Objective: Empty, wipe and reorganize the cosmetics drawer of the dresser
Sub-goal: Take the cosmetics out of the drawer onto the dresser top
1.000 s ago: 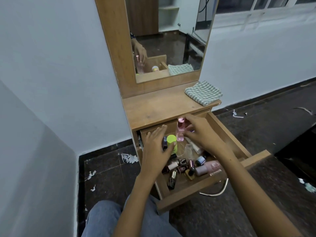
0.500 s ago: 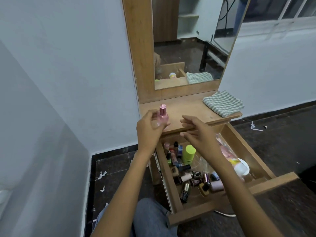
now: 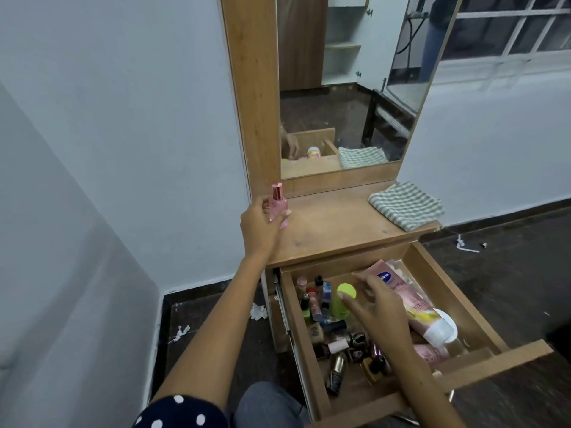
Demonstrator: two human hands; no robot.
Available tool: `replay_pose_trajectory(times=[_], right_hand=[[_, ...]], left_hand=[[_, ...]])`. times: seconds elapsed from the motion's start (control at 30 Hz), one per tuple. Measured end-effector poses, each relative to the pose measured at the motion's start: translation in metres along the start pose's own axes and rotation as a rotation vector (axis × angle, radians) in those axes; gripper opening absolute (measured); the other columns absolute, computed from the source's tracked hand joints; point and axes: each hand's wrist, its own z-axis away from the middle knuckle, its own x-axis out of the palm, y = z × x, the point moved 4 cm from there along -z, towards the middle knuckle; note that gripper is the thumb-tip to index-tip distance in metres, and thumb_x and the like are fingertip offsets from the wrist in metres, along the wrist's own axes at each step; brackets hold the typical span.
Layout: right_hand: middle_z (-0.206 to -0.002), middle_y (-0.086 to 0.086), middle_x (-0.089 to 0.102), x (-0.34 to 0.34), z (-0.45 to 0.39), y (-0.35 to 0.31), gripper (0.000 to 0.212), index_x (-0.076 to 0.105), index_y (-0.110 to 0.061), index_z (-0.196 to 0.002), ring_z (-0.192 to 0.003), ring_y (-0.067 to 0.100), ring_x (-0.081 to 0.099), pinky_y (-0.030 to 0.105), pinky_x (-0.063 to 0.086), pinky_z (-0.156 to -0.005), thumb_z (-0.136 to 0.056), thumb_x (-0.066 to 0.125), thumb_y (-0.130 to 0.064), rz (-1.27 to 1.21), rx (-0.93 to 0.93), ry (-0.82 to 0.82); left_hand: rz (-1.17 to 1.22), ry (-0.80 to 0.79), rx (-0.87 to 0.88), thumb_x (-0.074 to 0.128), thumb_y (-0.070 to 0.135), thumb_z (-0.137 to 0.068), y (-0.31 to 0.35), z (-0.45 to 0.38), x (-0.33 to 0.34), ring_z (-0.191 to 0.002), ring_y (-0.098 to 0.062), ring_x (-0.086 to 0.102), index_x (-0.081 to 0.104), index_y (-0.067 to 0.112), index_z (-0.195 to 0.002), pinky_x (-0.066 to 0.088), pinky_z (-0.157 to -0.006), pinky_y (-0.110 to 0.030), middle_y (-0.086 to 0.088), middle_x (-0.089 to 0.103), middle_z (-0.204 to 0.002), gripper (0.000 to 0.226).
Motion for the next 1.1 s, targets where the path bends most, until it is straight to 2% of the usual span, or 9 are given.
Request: replay_pose_trajectory(times=[0.1, 0.23, 0.33, 0.4, 0.47, 0.57, 0.8, 0.97, 1.1], right_hand=[[-0.102, -0.012, 0.064, 0.005, 0.000, 0.002, 0.045, 0.061, -0.026, -0.108, -0.094, 0.004, 0.059, 0.024, 0.052, -0.079, -0.071, 0.077, -0.045, 0.071, 0.024, -0.055], [-0.100, -0.009, 0.065, 0.009, -0.002, 0.009, 0.043, 0.061, -0.025, -0.107, -0.093, 0.009, 0.059, 0.030, 0.051, -0.078, -0.070, 0.082, -0.033, 0.161, 0.069, -0.110], [-0.098, -0.007, 0.066, 0.013, -0.006, 0.013, 0.036, 0.061, -0.025, -0.103, -0.090, 0.013, 0.061, 0.032, 0.051, -0.074, -0.073, 0.078, -0.033, 0.209, 0.077, -0.118], [-0.096, -0.006, 0.065, 0.016, -0.009, 0.013, 0.033, 0.058, -0.025, -0.101, -0.089, 0.014, 0.061, 0.033, 0.051, -0.072, -0.075, 0.076, -0.034, 0.212, 0.073, -0.131], [-0.097, -0.006, 0.065, 0.015, -0.008, 0.011, 0.032, 0.057, -0.025, -0.102, -0.090, 0.014, 0.061, 0.035, 0.052, -0.073, -0.077, 0.074, -0.034, 0.193, 0.063, -0.130], [-0.094, -0.008, 0.066, 0.003, -0.005, -0.001, 0.029, 0.058, -0.023, -0.104, -0.086, 0.011, 0.063, 0.034, 0.053, -0.071, -0.080, 0.072, -0.033, 0.108, 0.018, -0.048], [-0.101, -0.009, 0.067, -0.018, -0.023, -0.074, 0.039, 0.060, -0.018, -0.116, -0.090, 0.005, 0.064, 0.022, 0.053, -0.074, -0.081, 0.074, -0.029, -0.137, -0.145, 0.188], [-0.104, -0.002, 0.067, 0.009, -0.079, -0.092, 0.038, 0.059, -0.015, -0.115, -0.095, 0.011, 0.061, 0.037, 0.056, -0.075, -0.082, 0.073, -0.026, -0.117, -0.135, 0.139], [-0.100, 0.006, 0.067, 0.031, -0.110, -0.094, 0.032, 0.058, -0.009, -0.106, -0.093, 0.020, 0.061, 0.045, 0.052, -0.077, -0.082, 0.072, -0.024, -0.088, -0.126, 0.122]], left_hand=[[0.004, 0.003, 0.013, 0.080, 0.026, -0.074, -0.005, 0.001, 0.000, -0.099, -0.014, 0.060, 0.062, 0.011, -0.115, 0.042, -0.079, -0.009, 0.000, 0.066, -0.110, 0.047], [-0.109, 0.084, 0.013, 0.079, 0.032, -0.073, -0.010, 0.018, -0.005, -0.116, -0.019, 0.052, 0.054, 0.011, -0.126, 0.042, -0.099, -0.033, -0.004, 0.057, -0.127, 0.062], [-0.292, 0.148, 0.182, 0.066, 0.029, -0.087, -0.002, 0.055, -0.008, -0.112, -0.021, 0.049, 0.053, 0.010, -0.119, 0.033, -0.096, -0.027, -0.007, 0.055, -0.121, 0.040], [-0.411, 0.083, 0.317, 0.059, 0.025, -0.093, 0.003, 0.081, -0.006, -0.112, -0.021, 0.050, 0.057, 0.010, -0.117, 0.029, -0.096, -0.026, -0.006, 0.056, -0.120, 0.028], [-0.563, -0.024, 0.407, 0.054, 0.022, -0.095, -0.004, 0.100, 0.000, -0.122, -0.024, 0.049, 0.058, 0.011, -0.122, 0.029, -0.102, -0.032, -0.008, 0.056, -0.129, 0.030], [-0.798, -0.168, 0.373, 0.033, 0.033, -0.100, -0.022, 0.112, 0.003, -0.141, -0.025, 0.028, 0.041, 0.013, -0.142, 0.014, -0.114, -0.043, -0.010, 0.035, -0.151, 0.047], [-0.967, -0.260, 0.359, 0.018, 0.037, -0.096, -0.025, 0.118, 0.001, -0.145, -0.022, 0.016, 0.026, 0.012, -0.149, 0.003, -0.115, -0.040, -0.009, 0.019, -0.157, 0.059], [-0.977, -0.291, 0.334, 0.018, 0.037, -0.094, -0.027, 0.124, 0.001, -0.144, -0.022, 0.019, 0.030, 0.011, -0.148, 0.014, -0.114, -0.041, -0.010, 0.023, -0.156, 0.060], [-0.935, -0.310, 0.325, 0.018, 0.038, -0.096, -0.028, 0.123, 0.000, -0.145, -0.022, 0.015, 0.028, 0.011, -0.148, 0.009, -0.114, -0.043, -0.008, 0.020, -0.157, 0.060]])
